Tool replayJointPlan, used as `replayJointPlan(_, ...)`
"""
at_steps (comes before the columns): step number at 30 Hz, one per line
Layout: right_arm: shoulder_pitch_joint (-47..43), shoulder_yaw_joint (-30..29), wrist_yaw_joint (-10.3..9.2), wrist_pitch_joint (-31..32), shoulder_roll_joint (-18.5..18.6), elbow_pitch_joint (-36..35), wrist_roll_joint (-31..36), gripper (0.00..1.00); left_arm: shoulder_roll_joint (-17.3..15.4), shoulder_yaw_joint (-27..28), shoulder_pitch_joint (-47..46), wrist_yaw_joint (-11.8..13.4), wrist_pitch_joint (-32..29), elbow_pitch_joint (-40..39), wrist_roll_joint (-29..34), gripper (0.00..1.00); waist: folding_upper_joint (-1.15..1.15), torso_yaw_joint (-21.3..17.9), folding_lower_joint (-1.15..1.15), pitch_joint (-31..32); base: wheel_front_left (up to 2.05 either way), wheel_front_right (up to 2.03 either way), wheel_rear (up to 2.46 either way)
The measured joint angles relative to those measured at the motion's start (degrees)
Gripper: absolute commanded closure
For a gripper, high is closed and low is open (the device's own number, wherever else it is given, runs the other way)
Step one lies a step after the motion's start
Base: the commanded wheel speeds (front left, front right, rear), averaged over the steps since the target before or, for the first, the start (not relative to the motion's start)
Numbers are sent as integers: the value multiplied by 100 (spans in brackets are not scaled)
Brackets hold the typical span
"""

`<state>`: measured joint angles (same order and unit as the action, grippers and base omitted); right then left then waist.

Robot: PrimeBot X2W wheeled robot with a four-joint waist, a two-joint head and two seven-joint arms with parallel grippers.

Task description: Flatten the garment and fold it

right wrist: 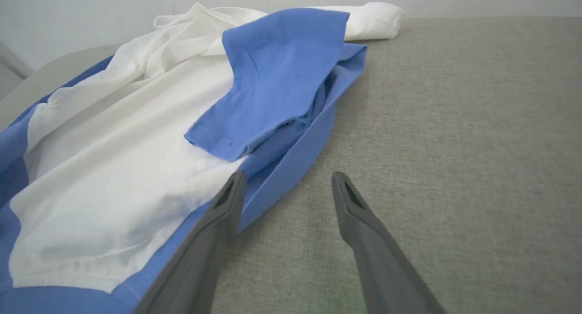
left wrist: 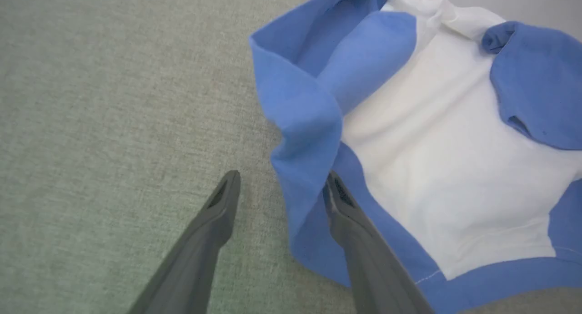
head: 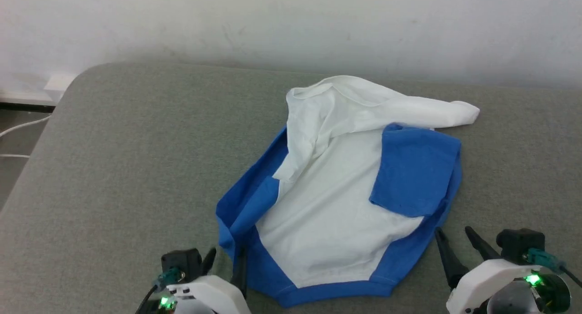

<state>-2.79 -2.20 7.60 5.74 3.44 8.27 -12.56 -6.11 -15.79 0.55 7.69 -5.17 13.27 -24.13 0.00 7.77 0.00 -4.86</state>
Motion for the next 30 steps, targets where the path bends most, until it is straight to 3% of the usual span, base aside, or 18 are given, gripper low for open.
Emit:
replayJointPlan(6,-20,175,1,888,2,-237,-181,0,-14,-155,-259,-333,1413,-148,336,0,0,192,0,81,0,0,0)
replayJointPlan(9,-19,186,1,1496,24,-218,-75,0,-100,-222,-322,-353,1819,-149,645,0,0,282,0,130,0,0,0)
replayJointPlan(15,155,36,0,2280,20,37,165,0,-78,-231,-353,-344,1983,-200,921,0,0,458,0,154,0,0,0)
replayJointPlan(22,603,5,1,2535,98,457,536,0,80,-148,-354,-361,1985,-274,993,0,0,578,0,14,0,0,0)
replayJointPlan(23,654,7,2,2544,119,505,581,6,97,-135,-355,-368,1985,-266,1006,0,0,591,-1,-9,0,0,0)
replayJointPlan(24,697,7,3,2549,136,544,623,65,104,-123,-357,-374,1986,-249,1006,0,0,602,0,-32,0,0,0)
replayJointPlan(25,734,-15,4,2546,148,569,662,100,113,-113,-361,-412,1987,-227,1010,0,0,612,0,-52,0,0,0)
replayJointPlan(30,781,-433,5,2354,146,598,750,100,179,-41,-365,-463,1990,-164,1033,0,0,598,0,-80,0,0,0)
